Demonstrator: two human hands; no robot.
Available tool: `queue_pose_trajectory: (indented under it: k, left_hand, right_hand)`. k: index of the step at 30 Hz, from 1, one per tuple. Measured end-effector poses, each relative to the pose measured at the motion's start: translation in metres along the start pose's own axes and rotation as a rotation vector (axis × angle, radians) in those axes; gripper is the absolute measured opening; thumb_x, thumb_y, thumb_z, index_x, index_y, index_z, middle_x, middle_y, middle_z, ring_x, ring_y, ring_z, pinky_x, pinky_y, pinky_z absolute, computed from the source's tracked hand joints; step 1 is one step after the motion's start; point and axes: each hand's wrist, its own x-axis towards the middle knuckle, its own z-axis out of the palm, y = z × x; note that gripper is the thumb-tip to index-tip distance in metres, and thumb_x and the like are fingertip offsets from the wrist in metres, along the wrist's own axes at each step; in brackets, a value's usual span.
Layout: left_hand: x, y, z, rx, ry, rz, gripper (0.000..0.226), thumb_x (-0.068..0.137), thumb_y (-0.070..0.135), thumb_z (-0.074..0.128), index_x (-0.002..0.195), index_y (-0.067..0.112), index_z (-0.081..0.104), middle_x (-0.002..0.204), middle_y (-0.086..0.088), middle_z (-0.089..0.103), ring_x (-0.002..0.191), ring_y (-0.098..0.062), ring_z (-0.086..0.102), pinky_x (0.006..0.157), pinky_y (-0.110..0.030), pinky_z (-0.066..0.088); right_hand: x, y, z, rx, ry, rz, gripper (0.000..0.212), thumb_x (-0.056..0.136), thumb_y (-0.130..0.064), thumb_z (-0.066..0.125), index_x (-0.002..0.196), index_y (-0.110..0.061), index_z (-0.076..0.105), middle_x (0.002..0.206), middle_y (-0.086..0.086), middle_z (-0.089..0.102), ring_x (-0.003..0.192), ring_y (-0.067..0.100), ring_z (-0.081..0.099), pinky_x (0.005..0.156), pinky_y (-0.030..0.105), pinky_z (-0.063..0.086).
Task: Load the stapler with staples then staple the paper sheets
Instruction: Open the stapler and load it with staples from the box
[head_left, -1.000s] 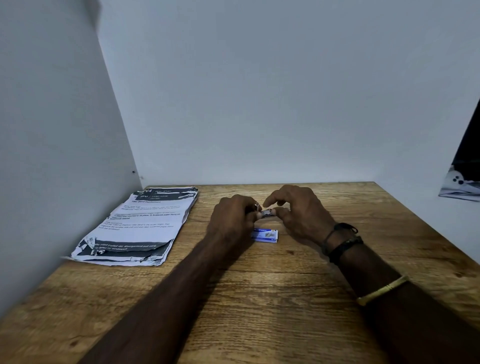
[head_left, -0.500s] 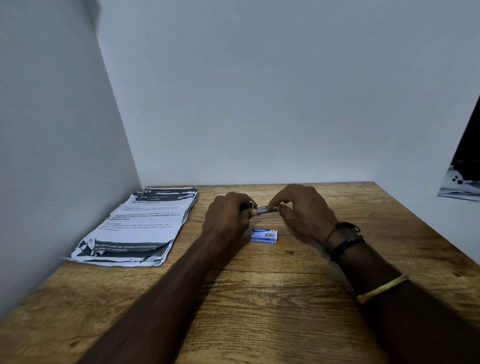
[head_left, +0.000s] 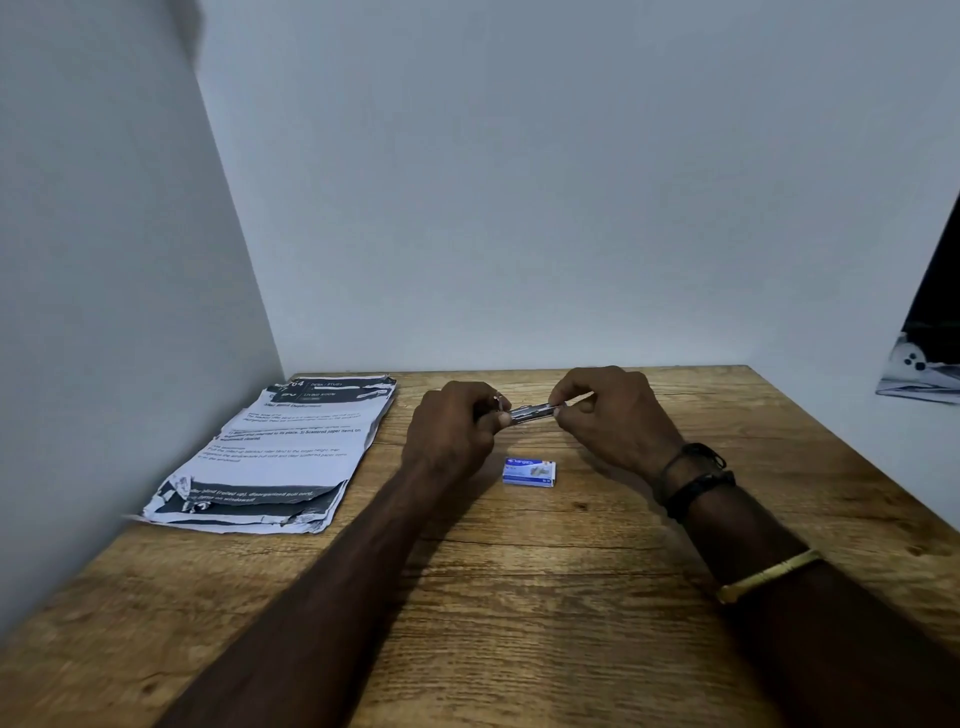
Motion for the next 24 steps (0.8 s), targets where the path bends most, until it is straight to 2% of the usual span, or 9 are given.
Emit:
queue_pose_trajectory:
  k: [3,6,10,15,20,24]
  left_hand:
    - [-0.0005,-0.001,-0.0002,-0.079,0.03,-0.008,0.016,0.081,0.027,0.082,0.092,0.022,0.07,0.083,0.008,0.074,0.083,-0.014,0.07,0.079,-0.035,0.056]
    - [-0.0005,-0.0015,0.0005,-0.122,0.028,0.012,0.014,0.082,0.025,0.082,0.084,0.024,0.068,0.086,0.004,0.077,0.082,-0.014,0.072,0.081,-0.039,0.058]
    - [-0.0005,-0.0016,0.0006,-0.126,0.037,0.048,0.006,0.085,0.028,0.079,0.086,0.024,0.074,0.09,0.004,0.079,0.082,-0.012,0.073,0.08,-0.04,0.059]
    - [-0.0024,-0.0013,-0.0003,-0.095,-0.026,0.059,0.015,0.085,0.032,0.078,0.097,0.025,0.082,0.091,0.007,0.08,0.085,-0.011,0.072,0.083,-0.04,0.058]
    - [-0.0041,0.0023,-0.0011,-0.08,-0.033,0.068,0.022,0.086,0.031,0.078,0.107,0.029,0.08,0.095,0.007,0.081,0.089,-0.01,0.073,0.086,-0.039,0.058]
    - [-0.0049,0.0029,-0.0002,-0.1,-0.018,0.085,0.013,0.085,0.027,0.078,0.098,0.03,0.077,0.087,0.009,0.08,0.086,-0.008,0.073,0.083,-0.038,0.058]
  right_hand:
    - [-0.0002,0.0024,0.0002,0.013,-0.004,-0.016,0.009,0.081,-0.013,0.076,0.082,-0.022,0.077,0.06,-0.019,0.061,0.057,-0.002,0.059,0.066,0.021,0.042]
    - [0.0003,0.0043,-0.0006,0.024,0.006,-0.008,0.008,0.082,-0.013,0.077,0.083,-0.021,0.078,0.059,-0.02,0.059,0.055,-0.003,0.057,0.063,0.018,0.036]
    - [0.0004,0.0037,-0.0016,0.018,0.001,-0.016,0.005,0.083,-0.013,0.079,0.085,-0.018,0.079,0.067,-0.018,0.061,0.062,-0.002,0.055,0.063,0.017,0.037]
    - [0.0011,0.0011,-0.0026,-0.003,-0.005,-0.039,0.003,0.083,-0.014,0.079,0.084,-0.017,0.08,0.064,-0.018,0.06,0.064,-0.001,0.055,0.062,0.015,0.035]
    - [0.0015,-0.0003,-0.0026,-0.016,0.014,-0.037,0.003,0.084,-0.014,0.078,0.084,-0.016,0.079,0.067,-0.016,0.06,0.066,-0.001,0.054,0.063,0.014,0.035]
    - [0.0023,0.0001,-0.0028,-0.018,0.031,-0.03,0.003,0.083,-0.015,0.078,0.083,-0.018,0.079,0.067,-0.016,0.061,0.065,-0.002,0.054,0.062,0.012,0.035]
